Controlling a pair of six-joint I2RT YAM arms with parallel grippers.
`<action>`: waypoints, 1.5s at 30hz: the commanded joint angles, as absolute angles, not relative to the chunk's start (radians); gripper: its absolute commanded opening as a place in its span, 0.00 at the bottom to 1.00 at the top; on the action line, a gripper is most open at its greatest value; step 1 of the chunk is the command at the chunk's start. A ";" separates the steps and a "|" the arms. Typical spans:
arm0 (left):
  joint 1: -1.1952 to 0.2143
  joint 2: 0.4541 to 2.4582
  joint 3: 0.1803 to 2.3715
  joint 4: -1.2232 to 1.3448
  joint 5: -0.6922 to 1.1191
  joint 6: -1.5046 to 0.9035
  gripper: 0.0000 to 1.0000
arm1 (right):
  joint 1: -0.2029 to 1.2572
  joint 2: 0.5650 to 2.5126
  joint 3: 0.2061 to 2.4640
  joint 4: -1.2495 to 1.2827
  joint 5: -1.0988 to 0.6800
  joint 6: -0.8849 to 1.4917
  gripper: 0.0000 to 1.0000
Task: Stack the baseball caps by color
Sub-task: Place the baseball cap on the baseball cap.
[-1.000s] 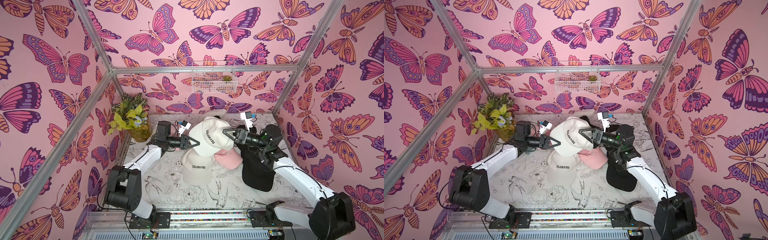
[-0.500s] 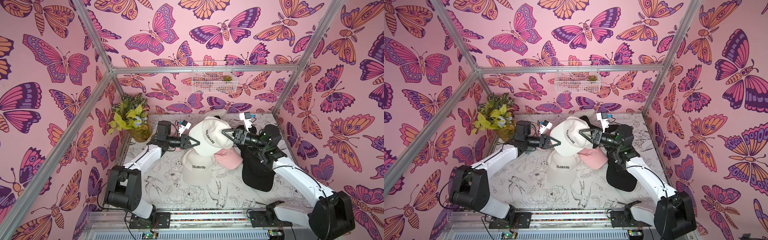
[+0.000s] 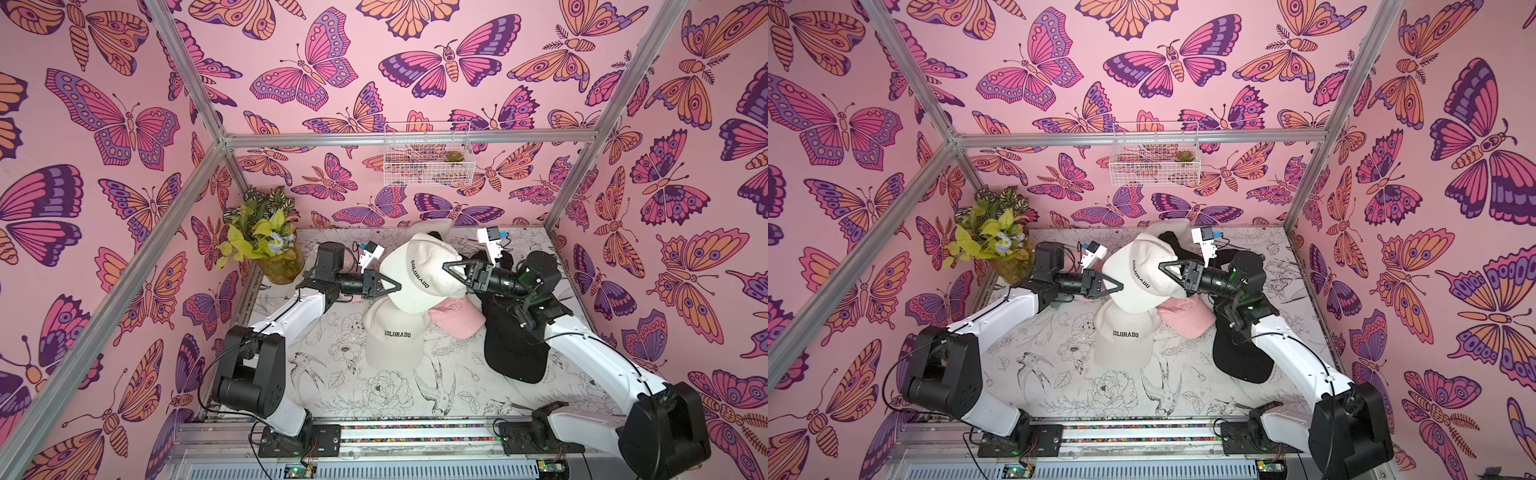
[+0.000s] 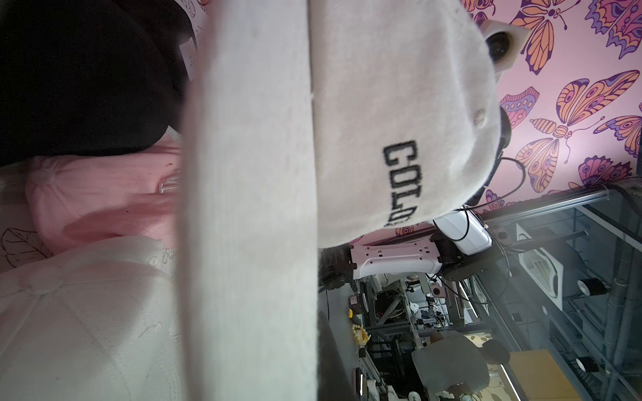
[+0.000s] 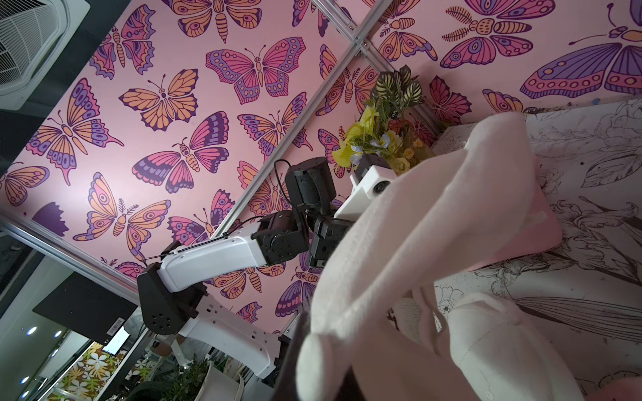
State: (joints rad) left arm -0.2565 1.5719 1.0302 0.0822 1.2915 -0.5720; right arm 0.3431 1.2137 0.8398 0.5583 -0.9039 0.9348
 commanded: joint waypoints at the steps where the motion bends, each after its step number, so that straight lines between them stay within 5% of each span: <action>1: -0.252 1.596 1.046 0.090 1.231 -0.568 0.00 | 0.352 1.205 0.830 0.616 -0.882 0.922 0.00; 10: -0.246 1.606 1.036 0.091 1.112 -0.565 0.14 | 0.355 1.155 0.797 0.558 -0.776 0.843 0.00; 17: -0.214 1.536 0.987 0.083 0.934 -0.548 0.66 | 0.354 1.150 0.861 0.249 -0.775 0.581 0.00; 24: -0.209 1.369 0.961 0.014 0.656 -0.387 0.98 | 0.360 1.184 0.989 -0.072 -0.795 0.280 0.00; 32: -0.244 1.284 0.992 0.004 0.745 -0.150 1.00 | 0.487 1.164 1.184 -0.535 -0.730 -0.188 0.00; 43: -0.323 1.162 1.021 -0.297 1.175 0.228 1.00 | 0.684 1.118 1.209 -0.936 -0.688 -0.712 0.00; 45: -0.344 1.131 1.001 -0.332 1.163 0.277 0.92 | 0.700 1.106 1.189 -0.934 -0.651 -0.735 0.00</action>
State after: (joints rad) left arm -0.3256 1.1667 1.0206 -0.2142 1.0580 0.1276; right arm 0.6796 1.1347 1.2022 -0.8322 -0.7006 -0.5777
